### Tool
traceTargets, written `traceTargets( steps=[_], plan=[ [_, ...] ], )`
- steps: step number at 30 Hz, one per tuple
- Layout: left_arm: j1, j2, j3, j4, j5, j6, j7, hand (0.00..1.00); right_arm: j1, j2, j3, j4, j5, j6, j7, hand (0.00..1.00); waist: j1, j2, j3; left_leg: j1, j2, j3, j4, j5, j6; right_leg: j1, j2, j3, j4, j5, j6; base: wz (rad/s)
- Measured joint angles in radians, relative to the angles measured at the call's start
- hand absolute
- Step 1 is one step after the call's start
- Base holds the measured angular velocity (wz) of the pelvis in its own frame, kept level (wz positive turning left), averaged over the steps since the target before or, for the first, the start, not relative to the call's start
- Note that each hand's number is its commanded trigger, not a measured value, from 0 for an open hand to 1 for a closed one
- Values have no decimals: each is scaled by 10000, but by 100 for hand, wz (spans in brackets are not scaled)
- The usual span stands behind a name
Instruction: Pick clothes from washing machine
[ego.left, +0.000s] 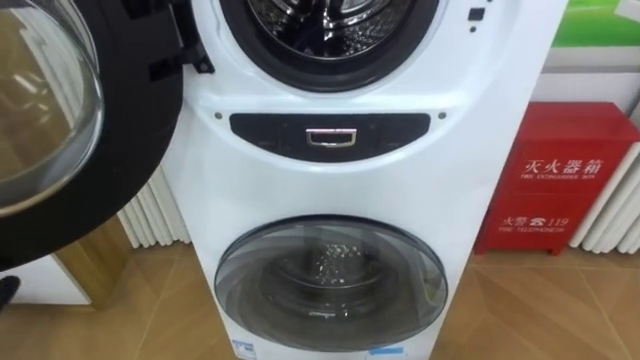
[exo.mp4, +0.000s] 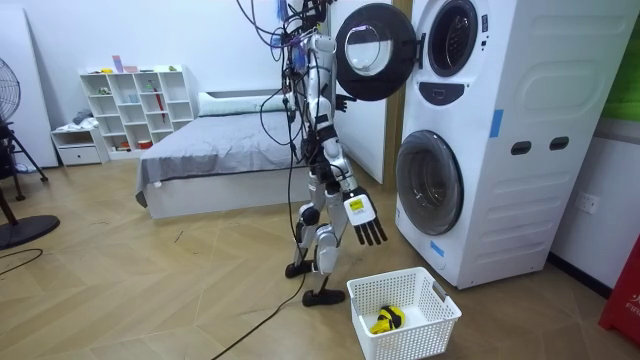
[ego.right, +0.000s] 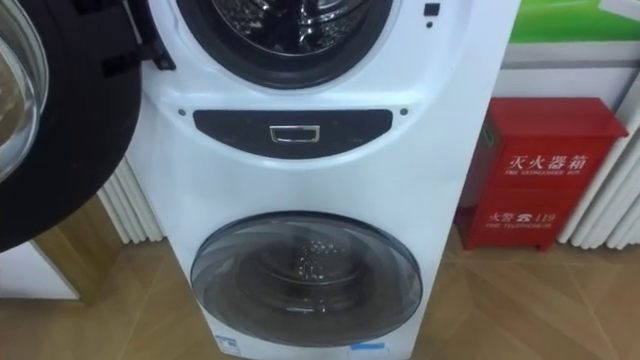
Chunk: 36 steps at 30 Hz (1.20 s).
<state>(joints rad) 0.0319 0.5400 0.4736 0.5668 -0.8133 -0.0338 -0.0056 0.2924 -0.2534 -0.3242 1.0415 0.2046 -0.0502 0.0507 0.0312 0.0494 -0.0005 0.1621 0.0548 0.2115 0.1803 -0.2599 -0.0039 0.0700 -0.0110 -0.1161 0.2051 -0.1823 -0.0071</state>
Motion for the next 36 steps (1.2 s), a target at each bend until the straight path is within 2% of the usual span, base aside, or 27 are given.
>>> traceTargets(
  steps=[2,5,7,9,14,18,19,23,27,33,36],
  plan=[
    [-297,320,39,-1,9,70,82,0,148,-19,-262,-12,38,27,57,0,74,9,0,9,-2,-21,1,0,0,-31,-6,12,-11,7,8,7],
    [-419,783,39,-9,174,138,125,0,142,-75,-346,25,32,89,164,0,56,45,-22,21,0,-56,-4,-1,0,-8,-7,4,-9,11,6,0],
    [-428,799,63,-190,365,185,154,0,175,-75,-426,41,34,195,175,0,56,94,-50,46,-4,-57,-31,-1,0,6,-5,4,-12,11,7,0],
    [-419,799,73,-484,895,384,147,0,216,-75,-516,57,26,312,173,0,95,122,-59,41,-17,-57,-48,-1,-1,-18,-1,-2,-7,10,6,0],
    [-421,814,294,-737,1414,726,164,0,228,-137,-540,-13,-119,525,136,0,204,149,-96,40,-27,-51,-42,0,0,-21,-3,-8,-15,10,7,-1],
    [-422,892,294,-802,1413,832,231,0,214,-197,-540,-25,-126,532,135,0,277,141,-99,37,-37,-55,-42,-1,0,-20,-13,-1,-21,9,9,-1],
    [-422,987,294,-801,1412,933,232,0,206,-229,-541,-25,-137,533,135,0,283,137,-100,42,-34,-55,-42,0,0,-20,-12,1,-21,9,9,0],
    [-456,1179,294,-803,1414,1152,271,0,194,-252,-758,-22,-131,534,30,0,290,132,-98,44,-5,-55,-42,0,-1,-29,5,-4,-30,9,9,0],
    [-470,1179,294,-899,1503,1176,389,0,166,-253,-929,-9,-138,534,-60,0,284,96,-77,37,5,-58,-28,0,-1,-33,18,-9,-35,8,7,0],
    [-642,1172,293,-1359,2258,1184,335,0,221,-194,-920,31,-211,534,-58,0,269,-70,-18,-149,-26,-264,20,0,-1,-32,-8,-141,-185,17,8,11],
    [-641,1023,187,-2015,2772,1422,652,0,274,-181,-671,-139,-222,535,-97,0,231,-157,-5,-309,-46,-450,112,-1,0,-26,-38,-267,-198,38,33,21]
  ],
)
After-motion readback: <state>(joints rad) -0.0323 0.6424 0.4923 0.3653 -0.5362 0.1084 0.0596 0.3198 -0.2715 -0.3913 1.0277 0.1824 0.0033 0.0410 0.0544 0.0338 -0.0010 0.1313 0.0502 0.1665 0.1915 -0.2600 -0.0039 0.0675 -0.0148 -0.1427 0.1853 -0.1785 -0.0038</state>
